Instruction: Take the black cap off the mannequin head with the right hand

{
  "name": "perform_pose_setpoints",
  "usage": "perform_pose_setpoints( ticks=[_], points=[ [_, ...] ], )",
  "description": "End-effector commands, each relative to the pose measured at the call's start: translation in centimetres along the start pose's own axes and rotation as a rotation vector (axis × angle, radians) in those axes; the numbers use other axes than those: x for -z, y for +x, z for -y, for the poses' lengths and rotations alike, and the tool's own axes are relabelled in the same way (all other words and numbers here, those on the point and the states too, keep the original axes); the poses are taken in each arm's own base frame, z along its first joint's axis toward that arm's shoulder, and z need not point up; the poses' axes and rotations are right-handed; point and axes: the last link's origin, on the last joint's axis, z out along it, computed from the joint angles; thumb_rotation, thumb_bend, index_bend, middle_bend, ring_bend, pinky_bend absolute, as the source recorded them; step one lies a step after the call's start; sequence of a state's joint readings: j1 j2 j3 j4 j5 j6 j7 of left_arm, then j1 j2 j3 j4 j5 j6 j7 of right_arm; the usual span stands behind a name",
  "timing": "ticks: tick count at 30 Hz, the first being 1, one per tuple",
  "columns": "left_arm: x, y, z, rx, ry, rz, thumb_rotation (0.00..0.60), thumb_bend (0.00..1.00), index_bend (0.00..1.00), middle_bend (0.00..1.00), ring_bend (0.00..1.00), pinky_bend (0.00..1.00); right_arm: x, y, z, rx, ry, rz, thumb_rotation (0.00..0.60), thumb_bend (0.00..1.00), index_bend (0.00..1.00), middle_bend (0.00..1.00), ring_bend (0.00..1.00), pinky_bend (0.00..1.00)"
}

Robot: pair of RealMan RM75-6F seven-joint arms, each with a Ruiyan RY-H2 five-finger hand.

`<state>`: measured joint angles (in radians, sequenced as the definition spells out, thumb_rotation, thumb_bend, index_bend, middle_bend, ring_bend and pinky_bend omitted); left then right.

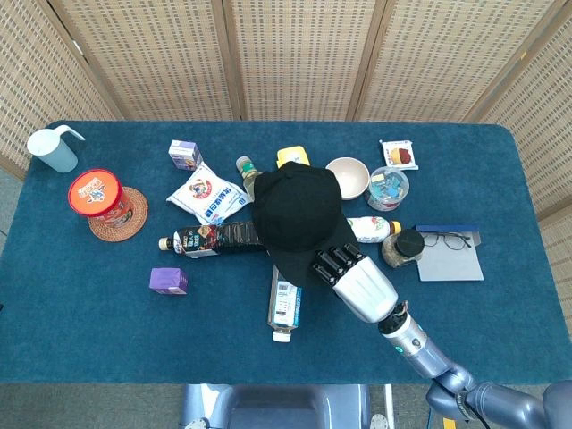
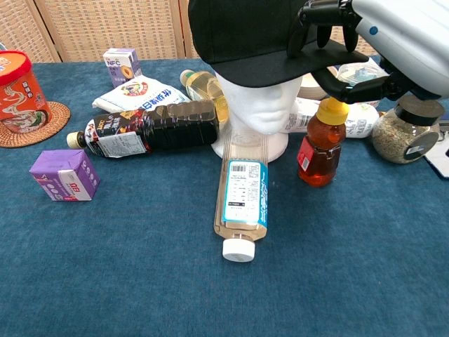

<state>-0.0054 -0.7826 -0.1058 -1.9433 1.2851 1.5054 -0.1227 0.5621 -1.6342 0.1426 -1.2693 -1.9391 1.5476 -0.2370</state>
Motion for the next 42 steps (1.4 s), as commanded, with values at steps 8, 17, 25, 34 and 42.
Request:
perform_pose_setpoints(
  ticks=[8, 17, 25, 34, 42],
  points=[
    [0.0, -0.1, 0.3, 0.004, 0.005, 0.007, 0.6, 0.08, 0.0, 0.0, 0.0, 0.14, -0.8, 0.2, 0.2, -0.018, -0.013, -0.062, 0.6, 0.61, 0.54, 0.6, 0.57, 0.67],
    [0.0, -0.2, 0.5, 0.021, 0.008, 0.011, 0.6, 0.08, 0.0, 0.0, 0.0, 0.14, -2.5, 0.5, -0.5, -0.033, -0.057, -0.193, 0.6, 0.6, 0.64, 0.7, 0.66, 0.78],
    [0.0, -0.4, 0.7, 0.027, 0.015, 0.019, 0.6, 0.08, 0.0, 0.0, 0.0, 0.14, -4.4, 1.2, -1.4, -0.011, -0.079, -0.261, 0.6, 0.6, 0.68, 0.73, 0.69, 0.81],
    [0.1, -0.3, 0.9, 0.034, 0.017, 0.018, 0.6, 0.08, 0.0, 0.0, 0.0, 0.14, -6.9, 2.2, -2.9, 0.03, -0.119, -0.299, 0.6, 0.6, 0.68, 0.73, 0.69, 0.81],
    [0.1, -0.2, 0.8, 0.033, 0.013, 0.018, 0.6, 0.08, 0.0, 0.0, 0.0, 0.14, -9.7, 2.8, -5.7, 0.11, -0.19, -0.309, 0.6, 0.59, 0.68, 0.73, 0.7, 0.82]
  ],
)
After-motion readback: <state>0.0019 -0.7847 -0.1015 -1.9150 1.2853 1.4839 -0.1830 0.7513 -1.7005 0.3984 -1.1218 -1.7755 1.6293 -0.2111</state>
